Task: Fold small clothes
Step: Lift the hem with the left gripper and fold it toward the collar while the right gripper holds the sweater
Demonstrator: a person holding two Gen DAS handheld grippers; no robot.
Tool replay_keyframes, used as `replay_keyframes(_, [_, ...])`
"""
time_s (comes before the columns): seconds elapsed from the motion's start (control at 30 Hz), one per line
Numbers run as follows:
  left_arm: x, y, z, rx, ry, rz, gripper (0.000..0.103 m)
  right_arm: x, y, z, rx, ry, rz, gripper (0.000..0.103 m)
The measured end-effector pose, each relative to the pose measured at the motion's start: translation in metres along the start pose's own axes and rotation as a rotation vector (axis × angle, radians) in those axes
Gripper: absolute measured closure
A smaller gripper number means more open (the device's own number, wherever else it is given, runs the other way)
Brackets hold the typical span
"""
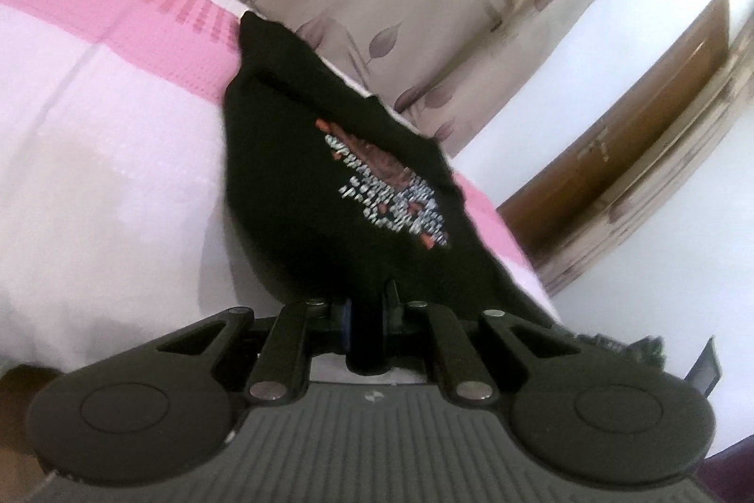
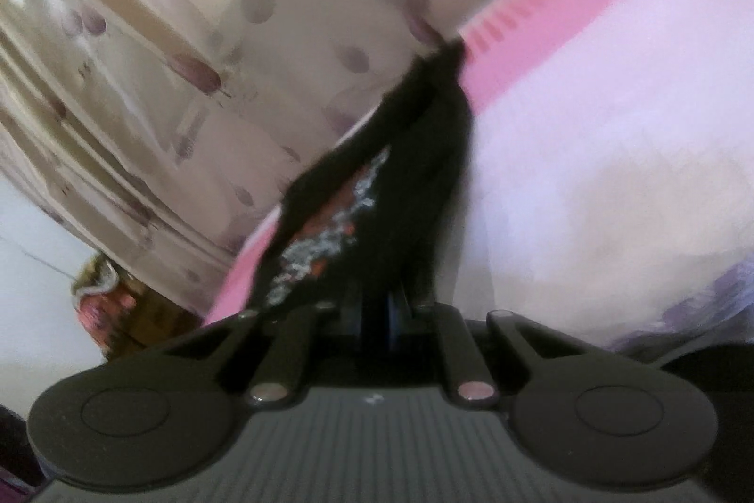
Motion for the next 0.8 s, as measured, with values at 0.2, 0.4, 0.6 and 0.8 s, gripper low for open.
replay_keyframes(0.2, [-0.002,0.001,0.008,-0.047,0.027,-0.022,0.093,0.009,0.004,0.013,-0.017,-0.096,0.093,0.093])
replay_keyframes(0.4, [-0.016,-0.005,0.028,-0.113,0.024,-0.057,0.093,0.027,-0.006,0.029,-0.026,-0.135,0.158,0.093])
replay_keyframes(0.6, [-0.03,-0.014,0.047,-0.154,-0.009,-0.082,0.093,0.042,-0.011,0.048,-0.042,-0.145,0.196,0.094])
replay_keyframes(0.8, [-0.034,-0.027,0.061,-0.17,-0.025,-0.093,0.093,0.06,-0.007,0.072,-0.107,0.051,0.024,0.092])
Point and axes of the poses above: each gripper's, at about its wrist camera, not at the fingertips, and y roughly against the way its jaws point, x to its left, z to its top, the point moved 8 cm from there along -y, roughly the way its jaws point, and after that the axes turned 15 degrees about -z, right-handed, at the moved point
